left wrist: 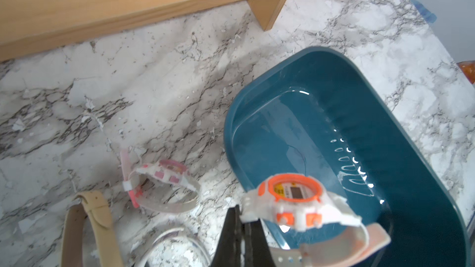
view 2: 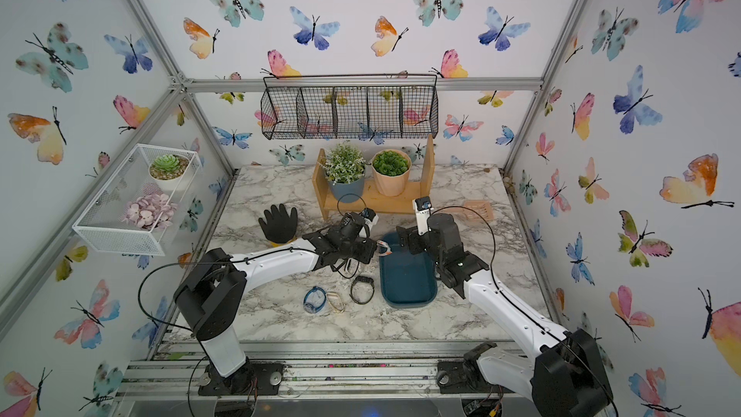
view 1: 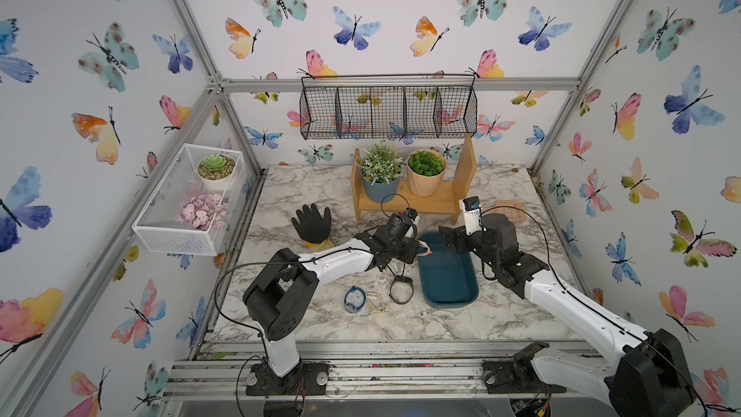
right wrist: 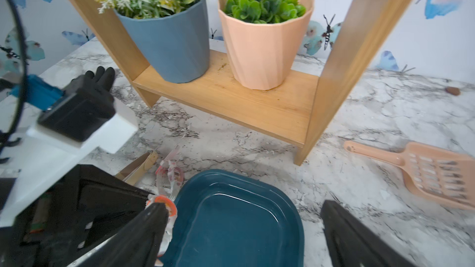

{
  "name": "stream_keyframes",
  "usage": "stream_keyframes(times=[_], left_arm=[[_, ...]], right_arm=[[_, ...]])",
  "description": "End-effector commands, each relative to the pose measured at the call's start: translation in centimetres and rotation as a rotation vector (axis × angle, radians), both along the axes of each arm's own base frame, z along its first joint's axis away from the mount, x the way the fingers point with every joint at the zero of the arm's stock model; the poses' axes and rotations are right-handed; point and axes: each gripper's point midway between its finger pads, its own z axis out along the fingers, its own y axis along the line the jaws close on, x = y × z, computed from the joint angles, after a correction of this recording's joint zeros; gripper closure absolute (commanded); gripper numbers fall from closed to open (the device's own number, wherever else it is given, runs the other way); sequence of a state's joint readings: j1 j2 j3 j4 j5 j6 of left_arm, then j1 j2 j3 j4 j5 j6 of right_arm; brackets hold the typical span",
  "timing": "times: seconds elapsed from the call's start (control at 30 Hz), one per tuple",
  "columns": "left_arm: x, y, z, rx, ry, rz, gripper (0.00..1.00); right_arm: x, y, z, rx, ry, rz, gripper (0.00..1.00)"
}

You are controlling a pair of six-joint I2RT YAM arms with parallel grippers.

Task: Put the watch into the storage box
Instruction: Place the watch in the storage box.

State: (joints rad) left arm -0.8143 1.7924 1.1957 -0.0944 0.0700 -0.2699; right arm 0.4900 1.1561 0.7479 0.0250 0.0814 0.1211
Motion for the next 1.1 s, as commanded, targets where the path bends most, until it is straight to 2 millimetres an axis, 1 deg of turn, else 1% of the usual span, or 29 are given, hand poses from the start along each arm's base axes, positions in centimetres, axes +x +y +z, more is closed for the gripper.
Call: stream_keyframes(times=[0.0, 0.13, 0.23, 0.37, 0.4, 0.43, 0.47, 0.5, 0.63, 0.77, 0.93, 1.03, 1.07], left_arm=[[-0.7, -2.6, 0.2, -0.014, 0.003, -0.072, 1.00], [-0.6, -3.9, -1.2, 0.037, 0.015, -0.082, 1.00], [-0.5, -4.1, -2.4, 0.062, 0.031, -0.077, 1.00], [-0.5, -4.4, -3.3, 0.069, 0.049, -0.079, 1.00], [-0.6, -4.4, -3.6, 0.075, 0.054, -0.079, 0.99], [-0.6, -4.4, -3.7, 0.080, 0.056, -0.079, 0.96], [-0.6, -4.5, -3.7, 0.082, 0.054, -0.077, 0.90], [-0.5, -4.4, -3.7, 0.084, 0.053, -0.074, 0.87], [-0.4, -4.4, -3.6, 0.088, 0.048, -0.065, 0.81], [-0.2, -4.5, -3.3, 0.081, 0.043, -0.064, 0.72], [0.0, -4.8, -2.8, 0.073, 0.032, -0.061, 0.64], [0.2, -4.8, -2.5, 0.068, 0.019, -0.055, 0.63], [0.3, -4.8, -2.1, 0.059, 0.010, -0.051, 0.62]], right_arm=[[0.1, -1.1, -0.3, 0.023, 0.046, -0.034, 0.00], [0.1, -1.3, -1.0, 0.047, 0.075, -0.027, 0.00], [-0.1, -1.1, -1.7, 0.053, 0.099, -0.015, 0.00], [-0.5, -0.5, -2.8, 0.072, 0.141, 0.020, 0.01], [-0.5, -0.3, -2.9, 0.078, 0.147, 0.025, 0.01], [-0.6, -0.2, -3.2, 0.081, 0.158, 0.031, 0.01], [-0.7, -0.2, -3.4, 0.081, 0.163, 0.033, 0.01], [-0.7, -0.1, -3.6, 0.081, 0.168, 0.036, 0.02], [-0.9, 0.0, -4.0, 0.079, 0.178, 0.045, 0.02], [-1.1, 0.0, -4.4, 0.072, 0.185, 0.053, 0.02], [-1.3, -0.1, -4.6, 0.058, 0.184, 0.064, 0.02], [-1.3, 0.0, -4.6, 0.054, 0.181, 0.074, 0.03], [-1.4, 0.1, -4.5, 0.057, 0.177, 0.081, 0.03]])
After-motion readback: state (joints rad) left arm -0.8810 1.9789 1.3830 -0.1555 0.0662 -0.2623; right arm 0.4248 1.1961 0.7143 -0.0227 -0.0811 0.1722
